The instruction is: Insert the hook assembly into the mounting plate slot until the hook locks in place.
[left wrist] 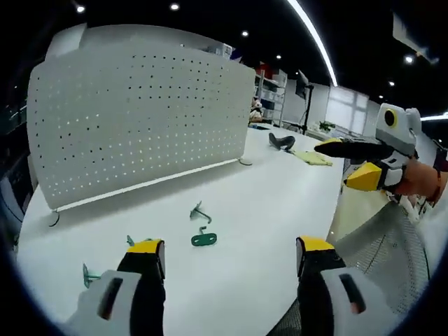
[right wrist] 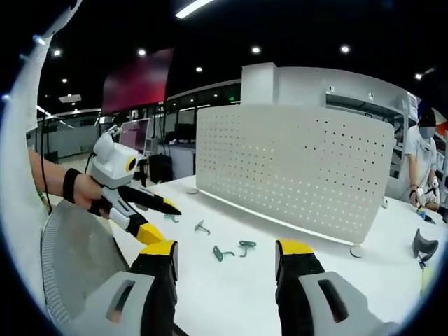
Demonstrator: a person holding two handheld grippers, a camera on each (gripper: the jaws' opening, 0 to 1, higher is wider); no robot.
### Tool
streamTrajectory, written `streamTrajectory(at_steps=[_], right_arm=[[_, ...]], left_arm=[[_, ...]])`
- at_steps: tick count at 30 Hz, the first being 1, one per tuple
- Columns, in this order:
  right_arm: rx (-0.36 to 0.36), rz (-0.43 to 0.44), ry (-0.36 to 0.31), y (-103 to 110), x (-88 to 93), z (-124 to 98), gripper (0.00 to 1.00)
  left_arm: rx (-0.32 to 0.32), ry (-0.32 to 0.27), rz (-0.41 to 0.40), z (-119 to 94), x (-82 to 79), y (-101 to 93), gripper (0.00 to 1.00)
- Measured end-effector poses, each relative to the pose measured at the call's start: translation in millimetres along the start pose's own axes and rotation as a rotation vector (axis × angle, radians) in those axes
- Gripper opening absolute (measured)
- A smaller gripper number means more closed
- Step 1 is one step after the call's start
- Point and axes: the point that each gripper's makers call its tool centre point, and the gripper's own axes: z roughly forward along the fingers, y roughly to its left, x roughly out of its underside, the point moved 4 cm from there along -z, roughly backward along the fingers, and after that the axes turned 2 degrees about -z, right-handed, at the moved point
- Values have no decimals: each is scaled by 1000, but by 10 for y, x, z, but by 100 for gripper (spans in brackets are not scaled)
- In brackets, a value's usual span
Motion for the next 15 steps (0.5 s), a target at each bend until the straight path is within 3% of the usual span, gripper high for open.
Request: streamTrajectory(at_steps=[6,11,12,15], right_arm=[[-19,13,19,-2,97,-27,57],[-31,25,18,19,135,-13,57],[-28,31,16,14,133,-12,57],[-20,36,5,-14,106,-15,57]], left_arm=[[-30,51,-20,148,108,72,77],[-86,60,-32,253,131,153,73],[-123,45,-49,268,117,197,71],[-137,54,-51,327,132,231,73]])
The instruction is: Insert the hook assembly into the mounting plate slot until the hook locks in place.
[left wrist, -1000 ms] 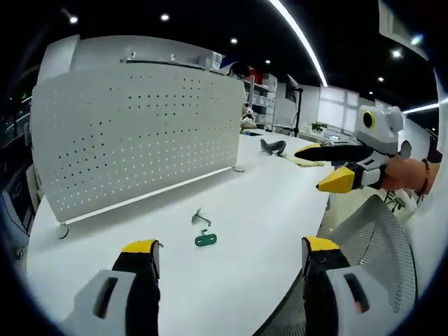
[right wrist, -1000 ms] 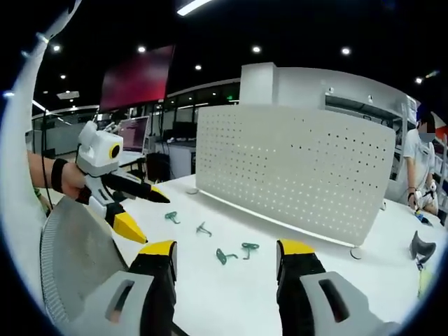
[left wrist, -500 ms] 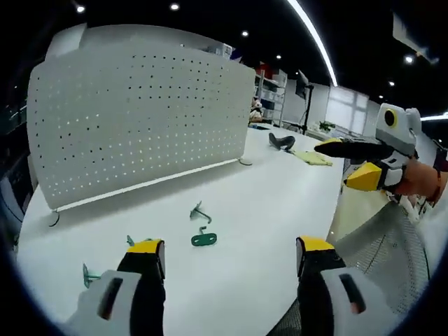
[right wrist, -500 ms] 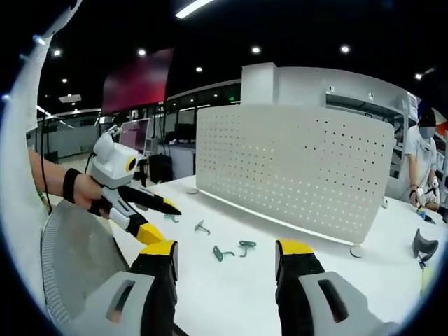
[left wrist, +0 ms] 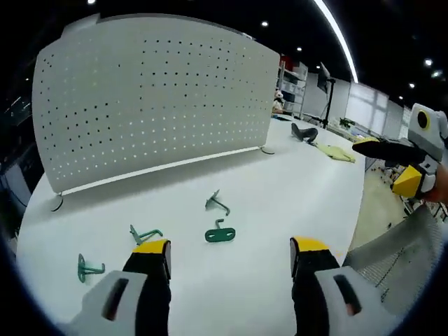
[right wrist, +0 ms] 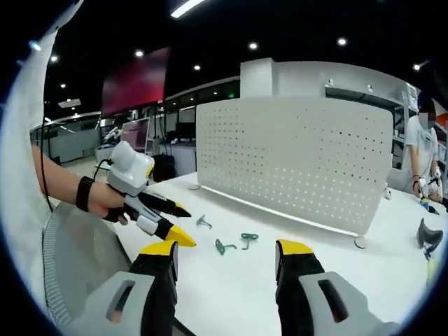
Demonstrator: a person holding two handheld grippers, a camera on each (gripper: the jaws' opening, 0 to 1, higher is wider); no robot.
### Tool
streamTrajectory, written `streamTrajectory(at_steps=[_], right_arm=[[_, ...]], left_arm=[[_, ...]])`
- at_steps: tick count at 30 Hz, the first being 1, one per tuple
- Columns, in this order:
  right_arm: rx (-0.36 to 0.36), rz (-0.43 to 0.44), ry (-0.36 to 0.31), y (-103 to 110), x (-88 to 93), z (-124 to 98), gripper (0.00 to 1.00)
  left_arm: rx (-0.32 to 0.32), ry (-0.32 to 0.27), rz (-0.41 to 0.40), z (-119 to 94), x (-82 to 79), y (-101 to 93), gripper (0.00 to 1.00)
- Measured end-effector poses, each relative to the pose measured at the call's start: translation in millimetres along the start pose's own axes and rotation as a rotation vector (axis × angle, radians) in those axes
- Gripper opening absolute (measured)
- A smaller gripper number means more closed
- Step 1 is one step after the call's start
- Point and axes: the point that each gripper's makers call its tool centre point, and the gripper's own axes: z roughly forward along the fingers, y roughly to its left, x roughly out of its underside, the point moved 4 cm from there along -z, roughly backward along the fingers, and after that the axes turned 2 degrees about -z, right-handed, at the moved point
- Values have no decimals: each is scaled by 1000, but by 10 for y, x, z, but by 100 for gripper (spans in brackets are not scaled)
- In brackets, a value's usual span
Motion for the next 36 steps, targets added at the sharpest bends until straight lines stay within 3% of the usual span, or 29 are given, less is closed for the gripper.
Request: streamTrajectory(at_steps=[8,10,12,26,36], right_arm=[[20,19,-7,-77,11,-17,57],[23,28,-7,-81,30,-26,56],[27,29,3,-84,53,-35,56],[35,37,13,-112,87,-61,55],[37,42,23,-129,104,-73,54]], left_arm=[[-20,40,1,150,45,66,70],[-11,25,-5,178,36,42,69],[-20,57,7,215,86,45,67],[-37,101,-1,480,231,36,60],[-94,92,23,596,224,92,51]])
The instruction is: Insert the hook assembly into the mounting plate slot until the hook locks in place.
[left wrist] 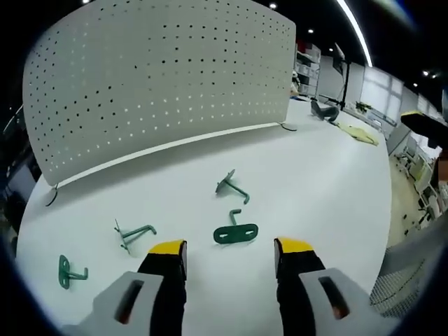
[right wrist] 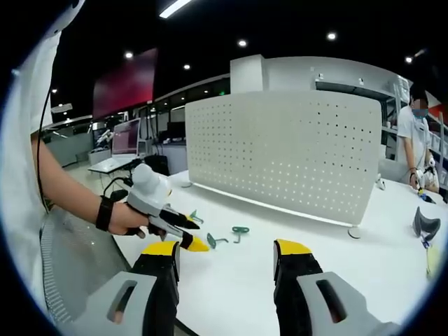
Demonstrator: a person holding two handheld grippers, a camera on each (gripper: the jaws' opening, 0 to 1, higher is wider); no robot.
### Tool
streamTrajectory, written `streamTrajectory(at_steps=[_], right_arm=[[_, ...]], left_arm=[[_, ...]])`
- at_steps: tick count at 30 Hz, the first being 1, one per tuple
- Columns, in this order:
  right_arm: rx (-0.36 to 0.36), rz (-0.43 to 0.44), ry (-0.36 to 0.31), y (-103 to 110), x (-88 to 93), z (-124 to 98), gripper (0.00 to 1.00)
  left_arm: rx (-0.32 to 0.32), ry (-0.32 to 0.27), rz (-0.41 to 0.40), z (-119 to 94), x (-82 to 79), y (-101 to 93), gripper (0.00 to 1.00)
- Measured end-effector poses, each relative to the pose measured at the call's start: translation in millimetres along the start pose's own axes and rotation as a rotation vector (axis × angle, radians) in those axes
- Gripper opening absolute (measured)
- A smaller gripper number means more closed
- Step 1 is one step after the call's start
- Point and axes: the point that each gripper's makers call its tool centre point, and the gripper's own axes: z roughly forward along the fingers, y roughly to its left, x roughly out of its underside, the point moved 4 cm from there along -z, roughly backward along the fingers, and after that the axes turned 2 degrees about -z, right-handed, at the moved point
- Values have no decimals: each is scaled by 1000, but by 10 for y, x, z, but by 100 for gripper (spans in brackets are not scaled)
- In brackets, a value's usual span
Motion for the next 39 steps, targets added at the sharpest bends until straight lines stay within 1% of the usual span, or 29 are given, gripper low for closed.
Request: streamTrajectory(at_steps=[2,5,8,13,16,17,19,21,23,24,25,28,30,33,35,39], right_arm=[[2,0,4,-6,4,0,54],[2,2,7,-13,11,-2,54],[10,9,14,-32,34,-16,54],[26,15,17,-59,54,-50,53],[27,15,9,-66,46,-66,53],[25,16,5,-66,43,-70,53],[29,26,1,-77,44,-71,53],[31,22,4,-84,46,-71,53],[34,21,4,-90,41,-72,53],[36,24,0,-92,34,-73,53],[35,26,-1,-91,32,-73,53],[38,22,1,-93,33,-77,53],[39,25,3,-94,37,-77,53],[41,27,7,-92,44,-75,53],[40,24,8,-90,45,-72,53],[41,23,8,-90,40,-75,53]], left_arm=[[4,-2,-9,33,-2,-21,50],[1,8,5,78,11,-48,49],[7,18,-21,114,22,-74,48],[-14,13,-22,154,23,-78,44],[-37,14,-75,167,17,-57,40],[-30,11,-88,179,14,-68,40],[-30,17,-85,194,24,-87,39],[-40,19,-62,195,28,-97,36],[-50,11,-78,200,23,-85,36],[-53,22,-82,210,33,-72,35],[-56,10,-74,208,17,-66,35],[-58,17,-82,196,29,-60,34],[-67,16,-70,185,29,-43,34],[-58,13,-54,185,32,-49,31],[-58,6,-29,189,22,-48,31],[-56,-2,-24,176,-5,-42,31]])
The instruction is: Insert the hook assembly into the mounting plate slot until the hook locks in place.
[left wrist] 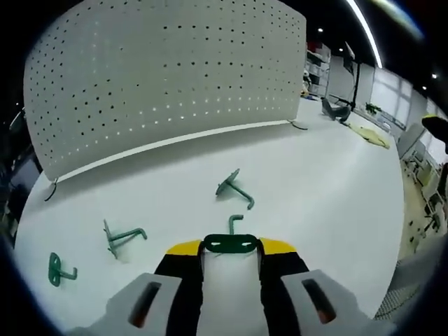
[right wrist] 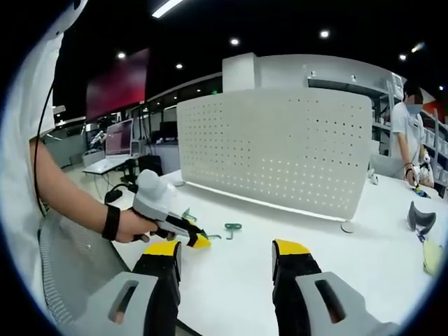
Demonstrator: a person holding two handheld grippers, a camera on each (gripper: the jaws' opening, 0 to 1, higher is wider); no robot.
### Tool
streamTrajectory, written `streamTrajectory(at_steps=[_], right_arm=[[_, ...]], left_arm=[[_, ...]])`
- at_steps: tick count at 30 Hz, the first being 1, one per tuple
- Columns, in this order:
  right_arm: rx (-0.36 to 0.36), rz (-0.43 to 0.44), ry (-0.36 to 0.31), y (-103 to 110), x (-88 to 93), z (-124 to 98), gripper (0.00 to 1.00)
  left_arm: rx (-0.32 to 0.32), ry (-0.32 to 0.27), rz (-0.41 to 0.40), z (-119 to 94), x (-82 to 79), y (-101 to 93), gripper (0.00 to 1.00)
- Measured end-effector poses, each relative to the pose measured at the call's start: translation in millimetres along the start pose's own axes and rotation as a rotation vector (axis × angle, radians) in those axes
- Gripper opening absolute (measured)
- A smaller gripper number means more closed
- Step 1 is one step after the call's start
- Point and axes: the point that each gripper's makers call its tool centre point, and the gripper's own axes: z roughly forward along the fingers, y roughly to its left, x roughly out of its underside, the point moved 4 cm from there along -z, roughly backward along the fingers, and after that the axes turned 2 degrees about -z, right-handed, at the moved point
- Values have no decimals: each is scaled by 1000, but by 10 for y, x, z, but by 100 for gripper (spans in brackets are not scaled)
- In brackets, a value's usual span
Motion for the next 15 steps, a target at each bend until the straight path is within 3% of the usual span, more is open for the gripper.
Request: streamTrajectory(at_steps=[7,15], right_arm=[[-4,-11,0,16,-15,9,52],[-18,-23,-7,69,-55,36,52]], left_arm=[[30,6,-11,-32,-4,7,30],[70,4,-81,-146,-48,18,30]])
